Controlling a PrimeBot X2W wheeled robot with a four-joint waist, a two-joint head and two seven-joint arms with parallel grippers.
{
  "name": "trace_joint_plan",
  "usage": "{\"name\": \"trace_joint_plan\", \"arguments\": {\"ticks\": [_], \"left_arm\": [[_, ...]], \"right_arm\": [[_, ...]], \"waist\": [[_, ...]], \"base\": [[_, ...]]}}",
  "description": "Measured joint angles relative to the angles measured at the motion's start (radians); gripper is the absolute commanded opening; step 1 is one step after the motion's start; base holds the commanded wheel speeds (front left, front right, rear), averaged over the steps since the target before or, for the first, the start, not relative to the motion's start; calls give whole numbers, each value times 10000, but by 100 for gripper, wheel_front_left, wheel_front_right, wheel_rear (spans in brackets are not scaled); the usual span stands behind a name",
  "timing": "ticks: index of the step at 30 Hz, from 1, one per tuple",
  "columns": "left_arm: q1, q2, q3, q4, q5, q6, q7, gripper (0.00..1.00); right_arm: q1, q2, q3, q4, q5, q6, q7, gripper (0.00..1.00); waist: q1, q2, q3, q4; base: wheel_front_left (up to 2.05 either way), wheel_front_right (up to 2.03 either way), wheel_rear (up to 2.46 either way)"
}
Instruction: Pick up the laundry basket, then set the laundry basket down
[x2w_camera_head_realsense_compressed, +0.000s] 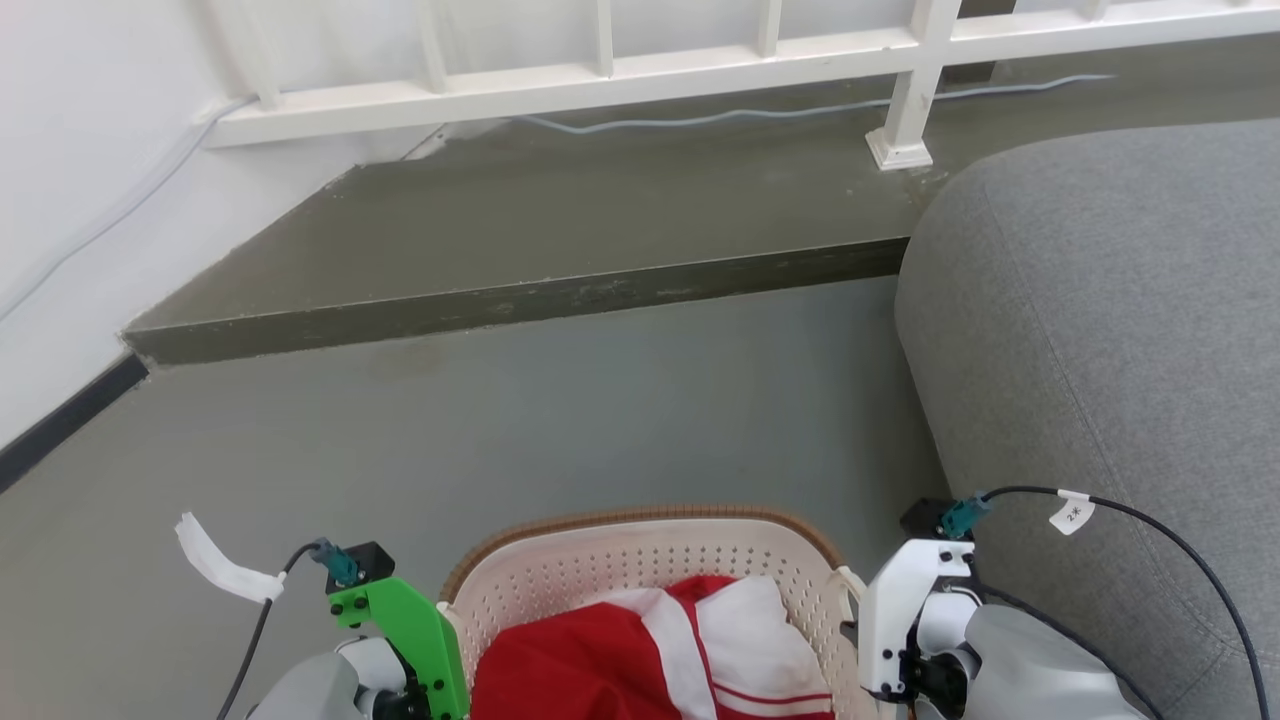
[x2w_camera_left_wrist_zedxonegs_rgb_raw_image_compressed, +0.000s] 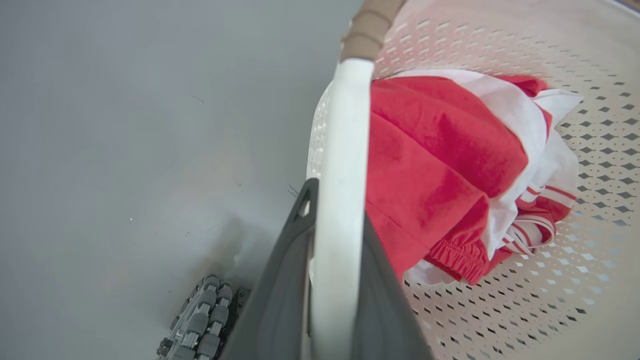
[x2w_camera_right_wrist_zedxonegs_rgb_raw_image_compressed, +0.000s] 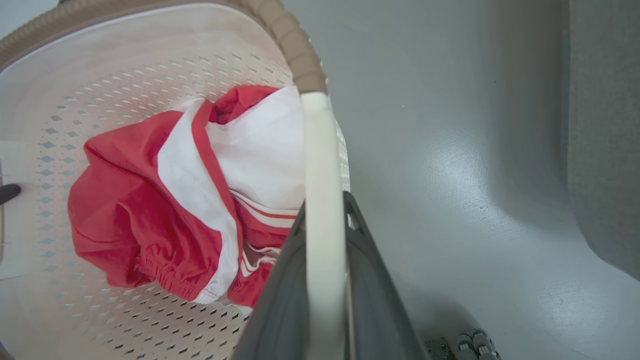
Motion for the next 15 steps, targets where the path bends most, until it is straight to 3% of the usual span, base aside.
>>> {"name": "trace_joint_plan", "arguments": {"ticks": [15], "left_arm": [[143,0,-58,-2,-192,10,82,0]], "right_arm": [[40,10,38,65,71,-23,121,0]], "waist": [[0,0,-179,28]], "base": [[0,0,0]]}}
